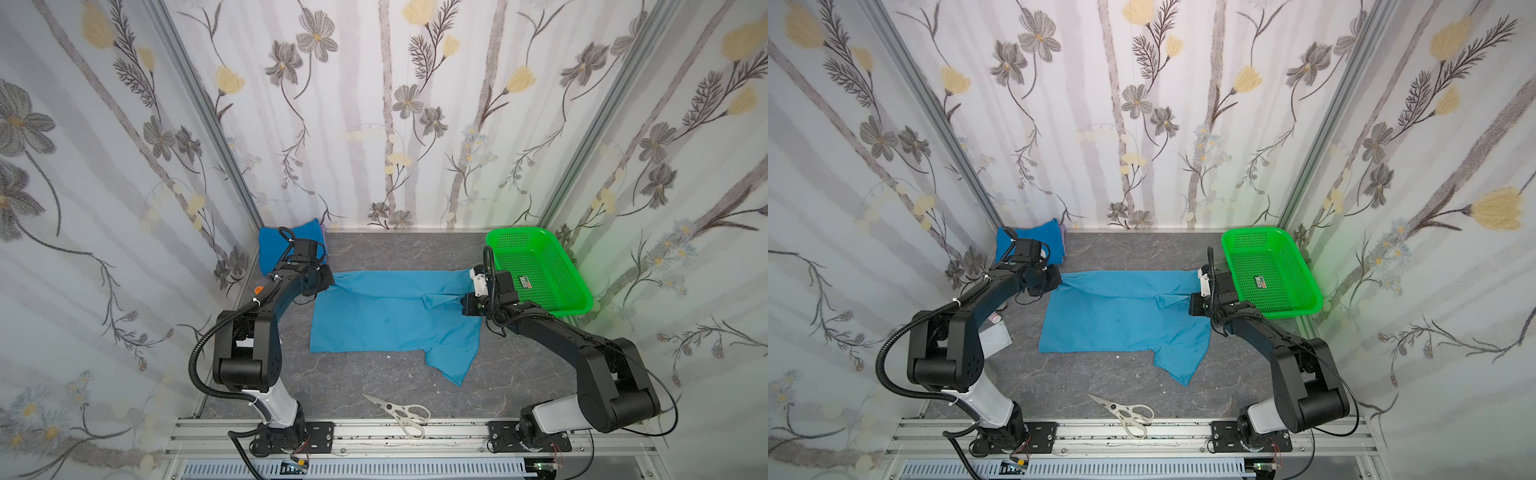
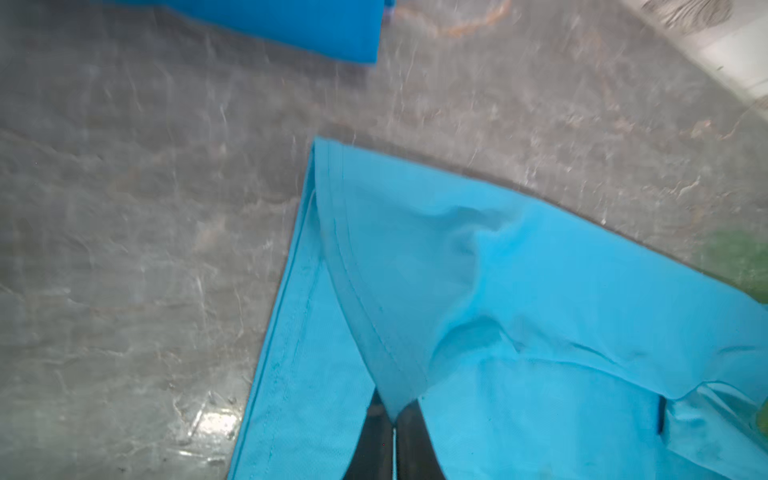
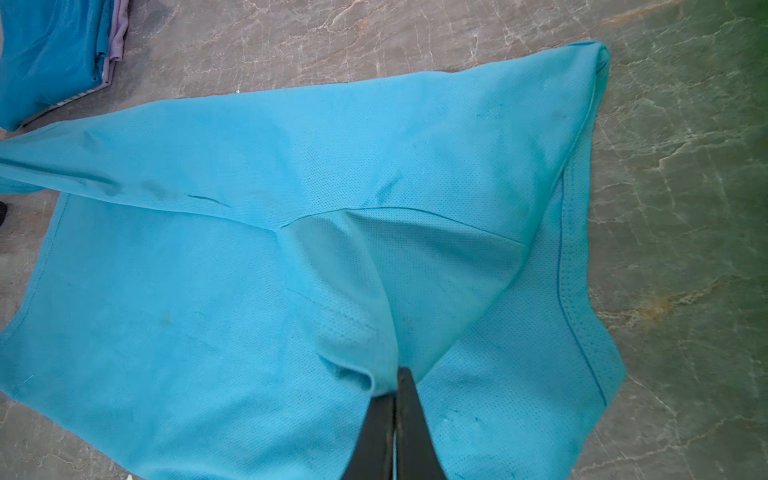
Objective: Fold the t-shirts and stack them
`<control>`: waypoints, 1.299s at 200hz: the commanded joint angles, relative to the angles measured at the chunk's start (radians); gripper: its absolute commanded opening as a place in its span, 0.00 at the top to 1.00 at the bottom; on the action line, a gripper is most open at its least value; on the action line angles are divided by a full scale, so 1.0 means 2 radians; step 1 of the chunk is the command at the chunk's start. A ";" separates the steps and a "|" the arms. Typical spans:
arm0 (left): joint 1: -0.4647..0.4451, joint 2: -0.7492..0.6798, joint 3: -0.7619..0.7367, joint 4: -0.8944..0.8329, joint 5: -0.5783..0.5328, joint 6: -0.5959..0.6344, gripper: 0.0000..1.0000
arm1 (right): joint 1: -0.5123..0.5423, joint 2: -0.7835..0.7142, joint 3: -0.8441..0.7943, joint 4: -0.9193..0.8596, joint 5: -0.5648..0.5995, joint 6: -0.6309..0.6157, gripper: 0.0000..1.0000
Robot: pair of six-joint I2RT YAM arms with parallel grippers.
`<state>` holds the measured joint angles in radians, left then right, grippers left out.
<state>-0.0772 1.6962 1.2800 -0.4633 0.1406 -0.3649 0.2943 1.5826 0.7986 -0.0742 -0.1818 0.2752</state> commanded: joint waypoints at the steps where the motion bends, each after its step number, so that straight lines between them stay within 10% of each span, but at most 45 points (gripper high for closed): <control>1: 0.003 0.005 0.064 -0.037 -0.021 0.023 1.00 | 0.000 -0.029 0.027 0.002 0.006 -0.009 1.00; 160: -0.002 -0.427 -0.108 -0.146 -0.024 0.011 1.00 | 0.004 -0.339 0.048 -0.145 0.039 -0.011 1.00; 260: -0.007 -0.273 -0.189 -0.034 0.017 -0.031 1.00 | 0.012 -0.116 0.037 -0.093 -0.004 -0.012 1.00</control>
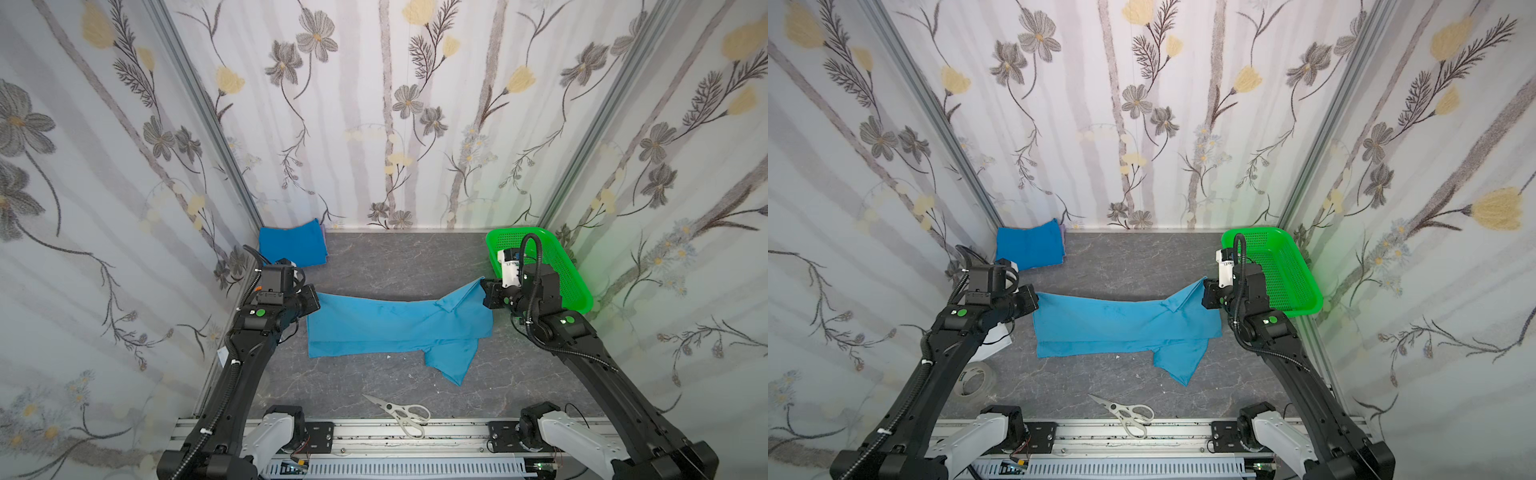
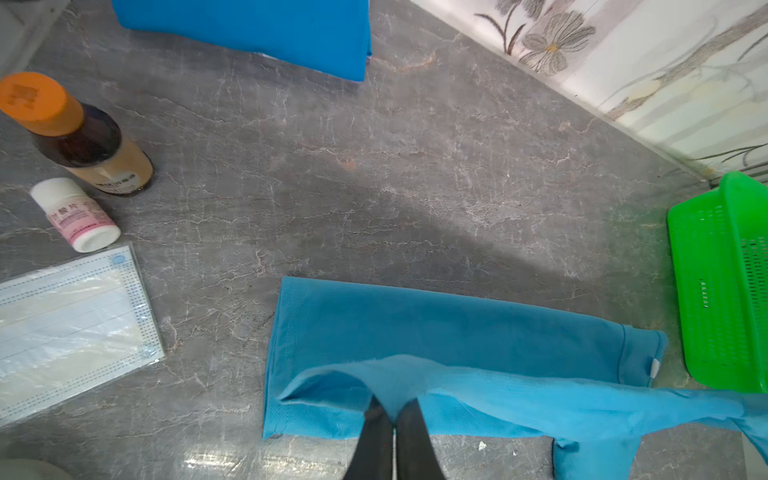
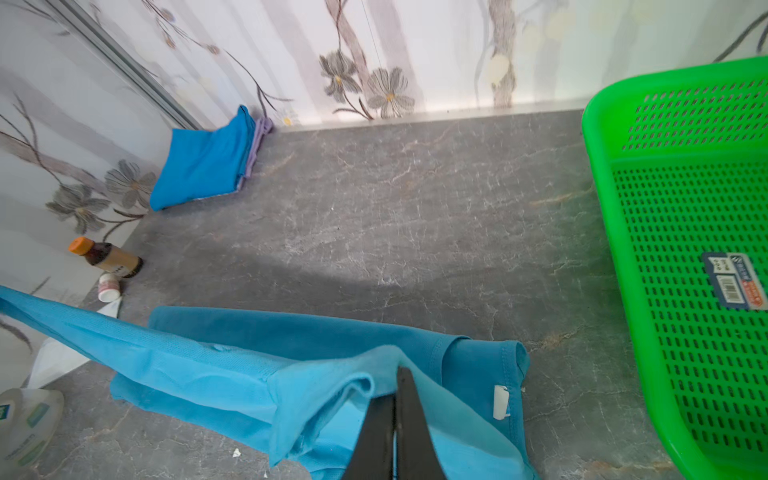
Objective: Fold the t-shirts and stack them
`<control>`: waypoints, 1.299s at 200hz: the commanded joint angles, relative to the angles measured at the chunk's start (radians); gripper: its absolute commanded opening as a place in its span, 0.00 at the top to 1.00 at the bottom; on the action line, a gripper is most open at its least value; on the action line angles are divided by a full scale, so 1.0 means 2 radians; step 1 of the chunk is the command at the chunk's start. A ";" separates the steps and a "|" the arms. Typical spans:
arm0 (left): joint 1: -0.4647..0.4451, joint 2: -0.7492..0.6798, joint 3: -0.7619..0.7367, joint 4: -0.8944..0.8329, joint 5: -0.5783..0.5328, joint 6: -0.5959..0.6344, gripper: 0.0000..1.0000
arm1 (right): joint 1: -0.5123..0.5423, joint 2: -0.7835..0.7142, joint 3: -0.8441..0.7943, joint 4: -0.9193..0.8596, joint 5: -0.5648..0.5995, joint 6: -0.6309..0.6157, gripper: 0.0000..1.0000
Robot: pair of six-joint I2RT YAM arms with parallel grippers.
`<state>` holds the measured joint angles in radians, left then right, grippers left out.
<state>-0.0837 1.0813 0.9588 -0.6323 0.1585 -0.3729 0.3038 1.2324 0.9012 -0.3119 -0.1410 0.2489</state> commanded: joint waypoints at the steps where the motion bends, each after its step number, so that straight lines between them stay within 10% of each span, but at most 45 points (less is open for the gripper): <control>1: -0.004 0.037 -0.031 0.054 0.008 -0.028 1.00 | 0.008 0.063 -0.017 0.027 -0.025 0.002 1.00; 98: -0.039 0.164 -0.191 0.206 -0.035 -0.166 1.00 | 0.142 0.293 -0.097 0.093 0.023 0.122 1.00; 187: -0.084 -0.101 -0.263 0.056 -0.085 -0.229 1.00 | 0.187 0.044 -0.230 0.007 0.091 0.231 1.00; 260: -0.066 0.085 -0.008 0.099 -0.025 -0.094 1.00 | 0.024 0.130 0.085 -0.037 0.090 0.036 1.00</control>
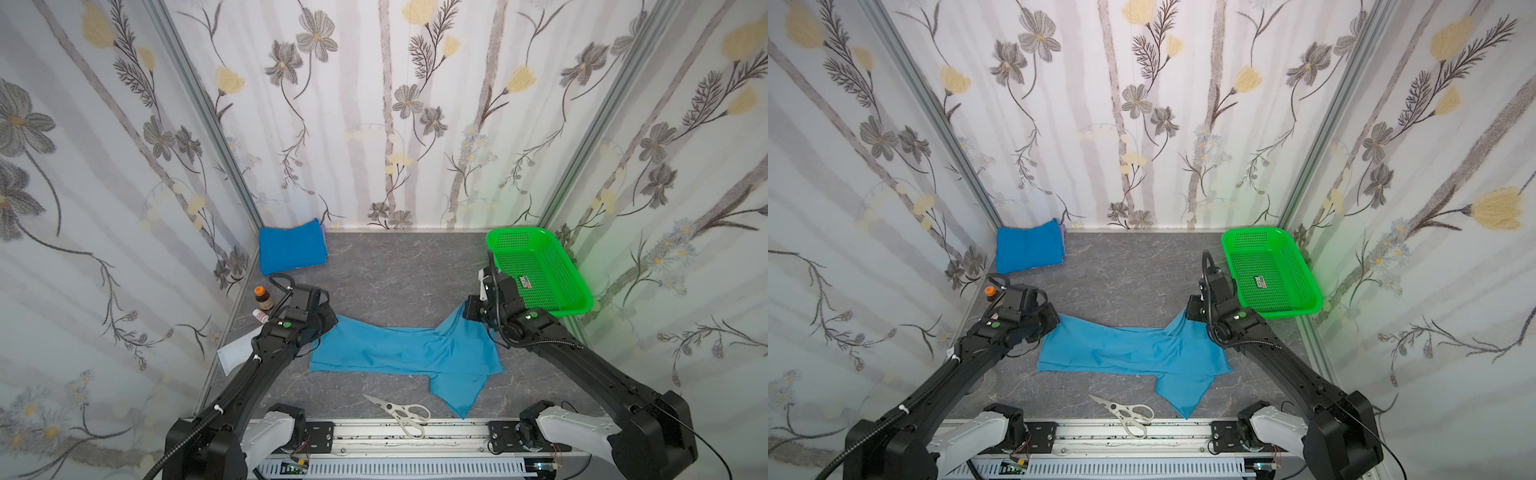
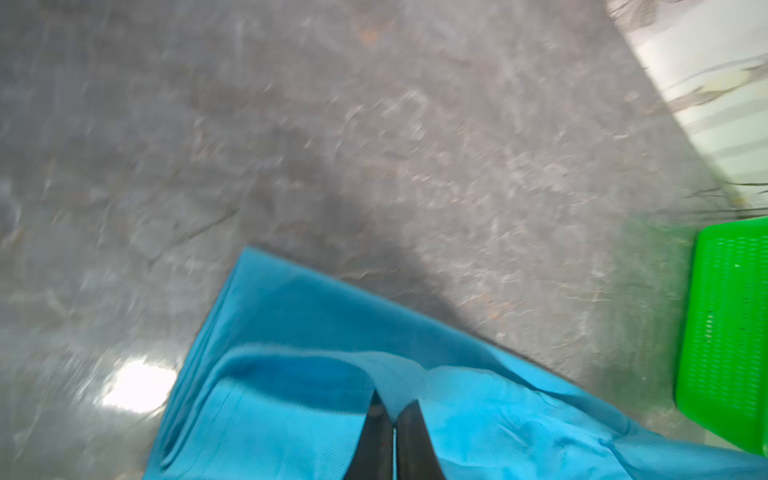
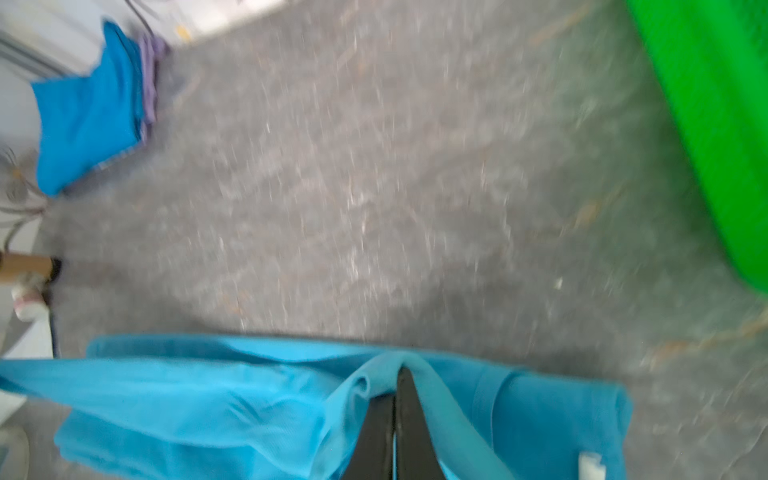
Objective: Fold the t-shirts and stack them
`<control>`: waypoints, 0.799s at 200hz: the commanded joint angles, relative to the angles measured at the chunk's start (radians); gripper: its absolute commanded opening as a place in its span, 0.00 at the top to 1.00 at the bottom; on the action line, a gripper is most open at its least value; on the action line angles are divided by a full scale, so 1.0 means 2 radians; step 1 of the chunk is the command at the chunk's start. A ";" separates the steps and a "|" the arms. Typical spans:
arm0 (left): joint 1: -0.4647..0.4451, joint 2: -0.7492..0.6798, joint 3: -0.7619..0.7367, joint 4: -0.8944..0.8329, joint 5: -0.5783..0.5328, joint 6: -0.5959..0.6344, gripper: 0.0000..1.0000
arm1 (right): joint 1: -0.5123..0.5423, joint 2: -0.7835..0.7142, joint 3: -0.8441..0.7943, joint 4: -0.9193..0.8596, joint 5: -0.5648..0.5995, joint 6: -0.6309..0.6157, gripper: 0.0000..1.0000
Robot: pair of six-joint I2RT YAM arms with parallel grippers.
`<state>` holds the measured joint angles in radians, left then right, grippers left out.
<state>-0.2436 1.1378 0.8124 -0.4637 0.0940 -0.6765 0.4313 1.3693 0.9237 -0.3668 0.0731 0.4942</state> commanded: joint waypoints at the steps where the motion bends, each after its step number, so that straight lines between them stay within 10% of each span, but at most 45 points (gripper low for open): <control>1: 0.016 0.058 0.070 0.016 0.007 0.059 1.00 | -0.042 0.066 0.079 -0.010 -0.020 -0.088 1.00; 89: 0.082 0.431 0.468 0.001 0.134 0.143 1.00 | -0.118 0.386 0.410 -0.031 -0.149 -0.174 1.00; 160: 0.107 0.492 0.468 0.051 0.158 0.139 1.00 | -0.124 0.428 0.448 -0.028 -0.145 -0.168 1.00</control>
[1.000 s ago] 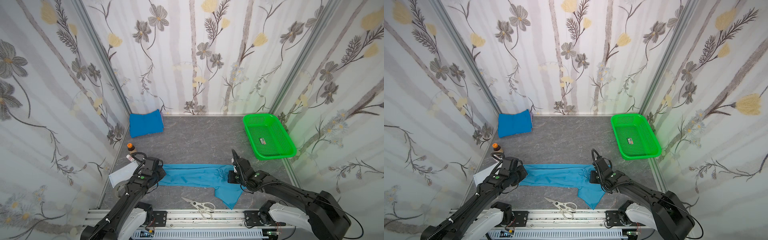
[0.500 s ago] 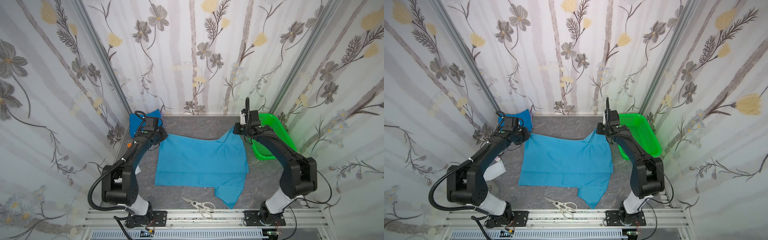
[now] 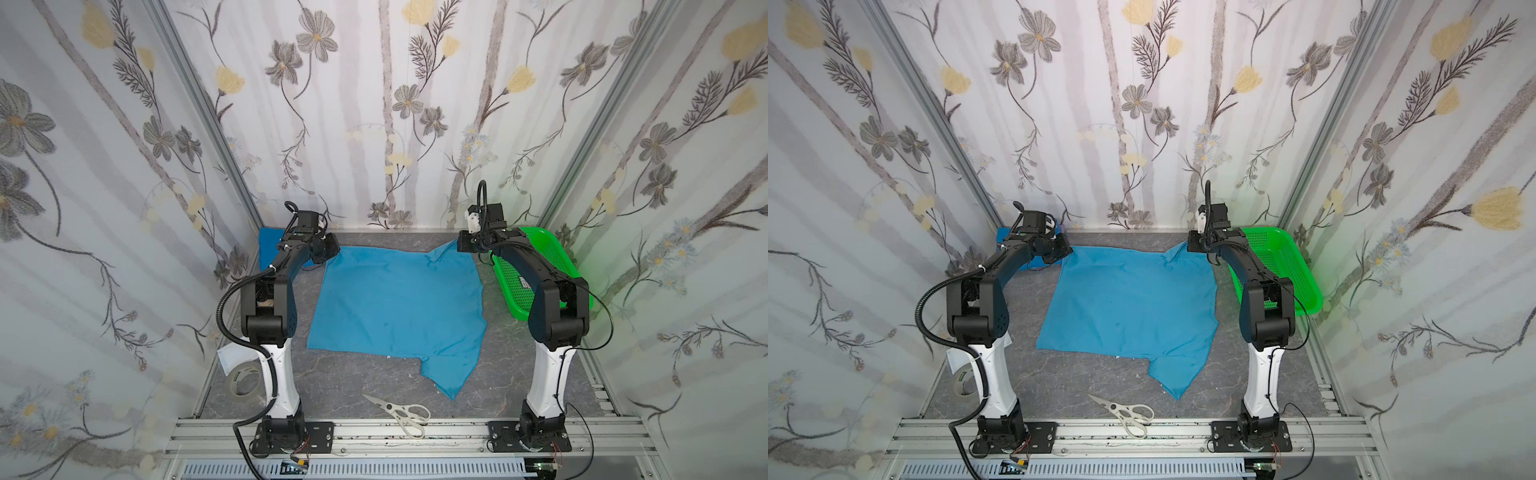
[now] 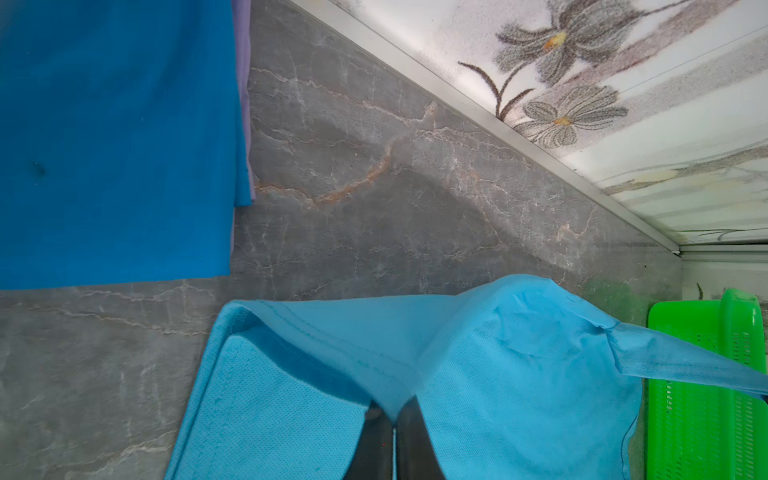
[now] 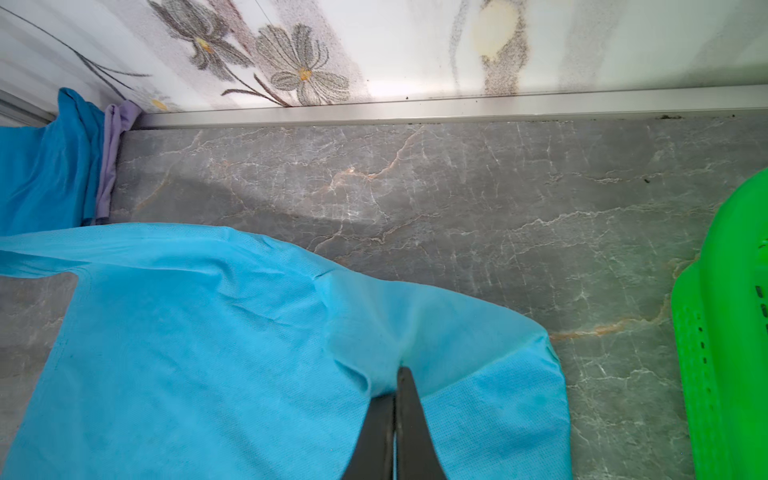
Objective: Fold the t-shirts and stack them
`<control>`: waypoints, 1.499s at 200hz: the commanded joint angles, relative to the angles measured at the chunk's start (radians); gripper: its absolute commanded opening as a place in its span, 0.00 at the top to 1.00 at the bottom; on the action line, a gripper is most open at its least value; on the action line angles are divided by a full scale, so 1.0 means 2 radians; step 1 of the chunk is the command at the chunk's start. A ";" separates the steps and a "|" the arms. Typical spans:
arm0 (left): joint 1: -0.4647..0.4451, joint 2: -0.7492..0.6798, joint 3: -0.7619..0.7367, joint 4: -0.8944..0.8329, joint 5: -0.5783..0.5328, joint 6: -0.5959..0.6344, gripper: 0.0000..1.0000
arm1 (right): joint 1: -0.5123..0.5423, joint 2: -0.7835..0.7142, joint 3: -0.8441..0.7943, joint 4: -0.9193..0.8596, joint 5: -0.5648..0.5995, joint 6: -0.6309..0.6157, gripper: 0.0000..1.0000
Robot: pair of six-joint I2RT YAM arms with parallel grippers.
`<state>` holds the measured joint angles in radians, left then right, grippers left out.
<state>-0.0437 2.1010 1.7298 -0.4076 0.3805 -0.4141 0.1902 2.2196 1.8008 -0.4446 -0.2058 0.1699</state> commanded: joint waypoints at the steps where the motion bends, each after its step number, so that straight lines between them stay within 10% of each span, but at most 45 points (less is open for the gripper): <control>1: 0.007 0.010 0.010 0.023 0.015 0.008 1.00 | -0.003 0.003 0.009 0.011 -0.005 -0.006 1.00; 75: 0.033 0.016 0.027 0.012 0.034 0.016 1.00 | -0.006 -0.149 -0.196 0.059 -0.009 0.022 1.00; 125: 0.031 -0.044 -0.091 0.051 0.011 -0.004 1.00 | 0.023 -0.254 -0.362 0.107 -0.019 0.048 1.00; 300: 0.018 -0.205 -0.340 0.073 -0.101 -0.056 1.00 | 0.053 -0.384 -0.574 0.148 -0.003 0.078 1.00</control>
<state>0.0044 1.7130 1.0782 -0.2810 0.2050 -0.5179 0.2943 1.4418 0.6704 -0.2035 -0.2081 0.3206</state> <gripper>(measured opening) 0.054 0.049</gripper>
